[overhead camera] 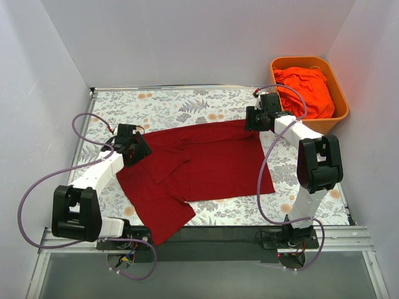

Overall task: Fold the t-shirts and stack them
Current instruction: Fold the tshirt

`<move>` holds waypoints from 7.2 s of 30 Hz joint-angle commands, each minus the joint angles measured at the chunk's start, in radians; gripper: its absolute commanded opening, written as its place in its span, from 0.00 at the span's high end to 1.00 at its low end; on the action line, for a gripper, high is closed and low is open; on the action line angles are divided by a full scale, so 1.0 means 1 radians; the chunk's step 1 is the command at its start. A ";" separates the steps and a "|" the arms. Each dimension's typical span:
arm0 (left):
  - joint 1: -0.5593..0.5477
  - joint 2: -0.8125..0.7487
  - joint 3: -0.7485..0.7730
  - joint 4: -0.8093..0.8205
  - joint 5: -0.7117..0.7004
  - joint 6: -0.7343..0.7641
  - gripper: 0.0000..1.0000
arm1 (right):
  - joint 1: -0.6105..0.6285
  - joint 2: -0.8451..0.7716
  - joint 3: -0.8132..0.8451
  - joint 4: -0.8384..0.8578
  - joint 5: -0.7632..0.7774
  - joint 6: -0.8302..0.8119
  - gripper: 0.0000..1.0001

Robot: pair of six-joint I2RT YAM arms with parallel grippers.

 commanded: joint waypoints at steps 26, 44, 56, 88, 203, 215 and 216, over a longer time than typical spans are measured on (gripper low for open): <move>-0.001 0.164 -0.031 0.023 0.010 0.049 0.55 | -0.075 0.084 -0.075 0.081 -0.051 -0.120 0.73; 0.008 0.128 0.002 -0.041 -0.036 0.085 0.82 | -0.088 -0.003 -0.149 0.079 0.098 -0.088 0.88; -0.024 0.003 -0.047 -0.038 0.111 -0.058 0.53 | 0.067 -0.164 -0.176 0.102 0.024 -0.003 0.59; -0.030 0.152 -0.074 0.063 0.065 -0.078 0.78 | 0.405 0.000 -0.100 0.219 -0.266 0.008 0.59; 0.065 0.422 0.334 0.034 -0.045 0.068 0.48 | -0.025 0.143 0.137 0.036 -0.057 0.015 0.62; 0.118 0.595 0.419 0.034 -0.090 0.120 0.54 | -0.080 0.173 0.019 0.036 -0.005 0.043 0.63; 0.123 0.606 0.425 0.032 -0.090 0.123 0.54 | -0.089 0.173 0.011 0.035 0.003 0.043 0.63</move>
